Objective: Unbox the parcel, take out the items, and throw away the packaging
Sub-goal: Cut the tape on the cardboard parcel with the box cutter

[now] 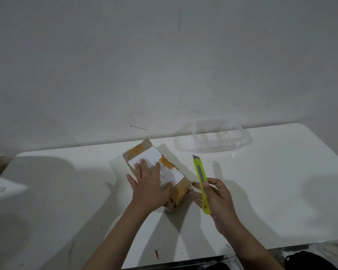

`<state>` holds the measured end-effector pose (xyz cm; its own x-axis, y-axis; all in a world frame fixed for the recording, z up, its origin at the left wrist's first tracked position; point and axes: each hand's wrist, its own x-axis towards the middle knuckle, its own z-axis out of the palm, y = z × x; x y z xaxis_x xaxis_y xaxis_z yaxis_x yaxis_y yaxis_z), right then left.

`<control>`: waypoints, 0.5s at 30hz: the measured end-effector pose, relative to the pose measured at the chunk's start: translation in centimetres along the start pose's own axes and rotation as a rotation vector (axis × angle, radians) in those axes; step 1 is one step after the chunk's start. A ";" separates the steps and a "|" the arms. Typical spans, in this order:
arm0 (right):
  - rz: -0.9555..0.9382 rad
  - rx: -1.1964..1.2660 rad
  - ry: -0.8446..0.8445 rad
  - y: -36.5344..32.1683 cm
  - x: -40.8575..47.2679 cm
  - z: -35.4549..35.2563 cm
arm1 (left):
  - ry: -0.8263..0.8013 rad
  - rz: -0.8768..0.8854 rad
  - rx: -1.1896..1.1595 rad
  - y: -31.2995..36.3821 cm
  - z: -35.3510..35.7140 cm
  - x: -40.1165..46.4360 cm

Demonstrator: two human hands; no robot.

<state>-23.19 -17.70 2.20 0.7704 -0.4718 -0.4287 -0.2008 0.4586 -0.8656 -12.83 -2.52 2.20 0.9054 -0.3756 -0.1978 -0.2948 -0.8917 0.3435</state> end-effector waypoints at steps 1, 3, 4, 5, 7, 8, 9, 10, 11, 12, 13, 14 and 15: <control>-0.006 -0.008 -0.002 -0.2 0.1 -0.1 | -0.014 0.092 0.013 -0.5 -0.2 -0.1; -0.018 -0.026 -0.003 -0.6 0.3 -0.4 | -0.099 0.337 -0.055 -1.6 -1.0 -0.2; -0.023 -0.029 0.002 -0.7 0.3 -0.5 | -0.171 0.424 -0.111 -2.0 -1.5 0.0; -0.025 -0.028 0.013 -0.7 0.4 -0.7 | -0.237 0.471 -0.144 -2.2 -2.0 0.1; -0.023 -0.019 0.043 -0.5 0.5 -1.0 | -0.326 0.494 -0.141 -2.6 -2.5 0.8; -0.021 -0.014 0.057 -0.4 0.5 -1.2 | -0.359 0.492 -0.124 -2.6 -2.7 1.1; -0.021 -0.008 0.067 -0.3 0.5 -1.4 | -0.386 0.490 -0.109 -2.6 -2.8 1.4; -0.024 0.000 0.075 -0.3 0.5 -1.5 | -0.405 0.489 -0.103 -2.6 -2.8 1.7; -0.030 0.006 0.079 -0.3 0.5 -1.7 | -0.413 0.485 -0.106 -2.5 -2.8 1.9; -0.034 0.009 0.082 -0.3 0.5 -1.8 | -0.407 0.477 -0.113 -2.5 -2.8 2.0; -0.037 0.011 0.084 -0.3 0.5 -1.9 | -0.387 0.466 -0.117 -2.6 -2.7 2.0; -0.040 0.012 0.086 -0.3 0.6 -1.9 | -0.358 0.456 -0.112 -2.6 -2.6 1.9; -0.042 0.014 0.086 -0.2 0.6 -1.9 | -0.321 0.447 -0.094 -2.6 -2.4 1.9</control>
<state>-23.82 -19.56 1.64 0.7228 -0.5537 -0.4135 -0.1606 0.4473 -0.8799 -9.64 -0.31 3.09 0.5558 -0.7830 -0.2793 -0.5868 -0.6075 0.5353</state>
